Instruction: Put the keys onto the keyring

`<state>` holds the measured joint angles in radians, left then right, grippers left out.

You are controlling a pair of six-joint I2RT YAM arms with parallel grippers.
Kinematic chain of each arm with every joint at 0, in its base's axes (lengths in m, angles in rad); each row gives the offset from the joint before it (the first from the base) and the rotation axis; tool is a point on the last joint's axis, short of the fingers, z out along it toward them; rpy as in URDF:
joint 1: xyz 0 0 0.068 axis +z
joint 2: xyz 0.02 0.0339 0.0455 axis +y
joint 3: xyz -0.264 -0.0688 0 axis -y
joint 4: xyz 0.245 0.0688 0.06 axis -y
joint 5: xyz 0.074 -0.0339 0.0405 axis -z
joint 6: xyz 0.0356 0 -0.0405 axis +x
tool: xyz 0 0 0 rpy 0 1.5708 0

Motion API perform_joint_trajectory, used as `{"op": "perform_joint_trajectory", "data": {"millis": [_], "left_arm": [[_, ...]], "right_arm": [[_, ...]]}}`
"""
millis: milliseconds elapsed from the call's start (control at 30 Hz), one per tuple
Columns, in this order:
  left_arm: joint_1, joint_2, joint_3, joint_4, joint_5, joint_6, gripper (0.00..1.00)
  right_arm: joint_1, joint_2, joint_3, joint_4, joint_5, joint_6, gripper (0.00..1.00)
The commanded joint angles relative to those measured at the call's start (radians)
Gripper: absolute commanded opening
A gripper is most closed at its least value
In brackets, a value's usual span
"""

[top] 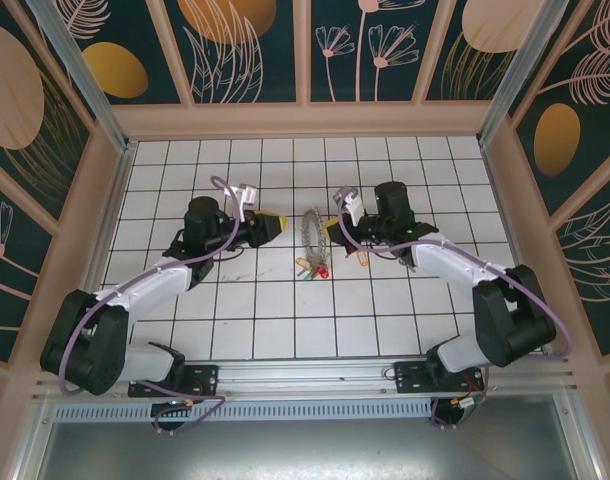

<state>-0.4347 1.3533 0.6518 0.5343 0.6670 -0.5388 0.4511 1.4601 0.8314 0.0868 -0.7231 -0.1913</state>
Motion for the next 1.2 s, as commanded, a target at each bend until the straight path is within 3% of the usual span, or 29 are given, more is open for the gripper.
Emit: {"op": "perform_joint_trajectory", "data": {"millis": [0,267,400,567,633,933,967,1167], "left_arm": [[-0.029,0.067,0.039,0.052,0.053,0.055,0.42],[-0.077,0.284,0.158,0.025,0.061,-0.009,0.34],[-0.081,0.368,0.224,0.005,0.049,-0.028,0.30],[-0.090,0.476,0.315,-0.043,0.106,-0.062,0.29],[-0.095,0.497,0.353,-0.079,0.122,-0.060,0.28],[-0.094,0.408,0.352,-0.167,0.086,-0.014,0.29],[-0.094,0.397,0.354,-0.190,0.072,-0.002,0.31],[-0.094,0.278,0.286,-0.232,-0.050,0.044,0.45]], "right_arm": [[-0.002,-0.006,0.012,-0.019,-0.125,-0.007,0.00],[0.046,-0.104,-0.106,0.029,0.012,-0.233,0.00],[0.090,-0.145,-0.173,0.145,0.044,-0.250,0.00],[0.160,-0.216,-0.278,0.358,0.244,-0.240,0.00],[0.145,-0.240,-0.307,0.424,0.209,-0.192,0.00],[0.060,-0.254,-0.340,0.505,0.070,0.000,0.00],[0.061,-0.243,-0.323,0.472,0.043,-0.007,0.00],[0.056,-0.160,-0.187,0.181,0.154,0.001,0.00]]}}
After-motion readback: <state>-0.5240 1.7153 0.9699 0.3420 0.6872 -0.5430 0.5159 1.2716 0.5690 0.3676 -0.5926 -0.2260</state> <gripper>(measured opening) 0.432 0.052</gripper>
